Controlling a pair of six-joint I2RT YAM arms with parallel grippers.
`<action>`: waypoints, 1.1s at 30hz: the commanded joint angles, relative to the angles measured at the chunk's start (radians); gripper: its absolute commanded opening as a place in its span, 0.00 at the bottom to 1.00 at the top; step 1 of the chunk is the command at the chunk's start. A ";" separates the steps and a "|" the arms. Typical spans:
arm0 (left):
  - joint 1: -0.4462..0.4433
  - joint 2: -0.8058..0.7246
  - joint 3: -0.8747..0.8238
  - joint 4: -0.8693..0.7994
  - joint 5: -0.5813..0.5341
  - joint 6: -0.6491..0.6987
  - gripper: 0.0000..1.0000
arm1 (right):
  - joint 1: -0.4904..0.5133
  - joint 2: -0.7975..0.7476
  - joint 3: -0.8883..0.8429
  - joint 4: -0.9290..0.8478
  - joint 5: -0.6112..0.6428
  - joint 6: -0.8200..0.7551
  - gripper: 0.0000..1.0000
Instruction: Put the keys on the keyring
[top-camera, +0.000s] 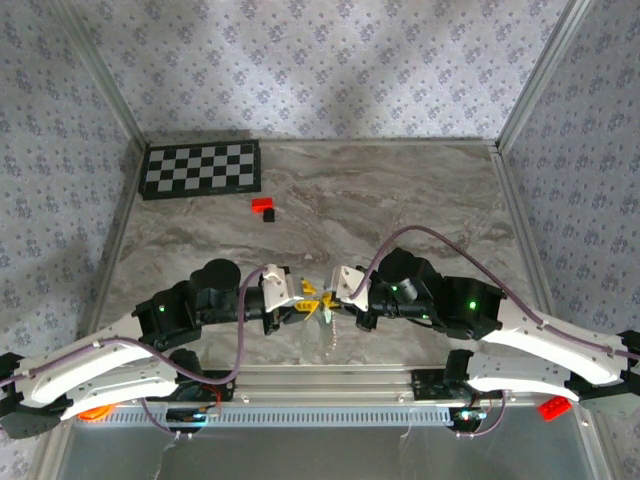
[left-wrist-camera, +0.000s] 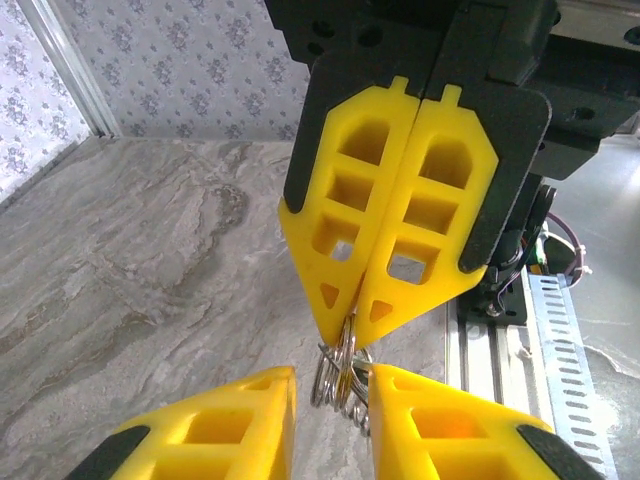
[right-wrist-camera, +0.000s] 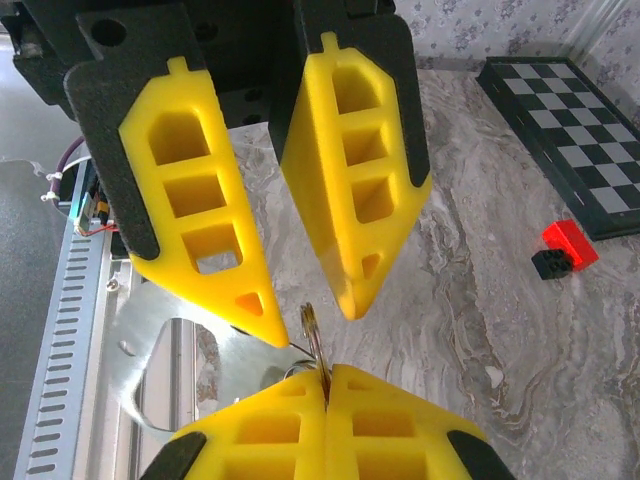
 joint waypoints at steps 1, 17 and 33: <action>-0.002 0.000 0.039 0.025 0.007 0.015 0.24 | 0.004 0.003 0.018 0.018 -0.011 -0.009 0.00; -0.002 0.009 0.036 0.061 0.027 0.004 0.00 | 0.008 0.005 0.008 0.023 -0.036 -0.008 0.00; -0.002 -0.006 0.016 0.118 0.067 -0.012 0.00 | 0.013 -0.035 -0.014 0.040 -0.039 0.018 0.00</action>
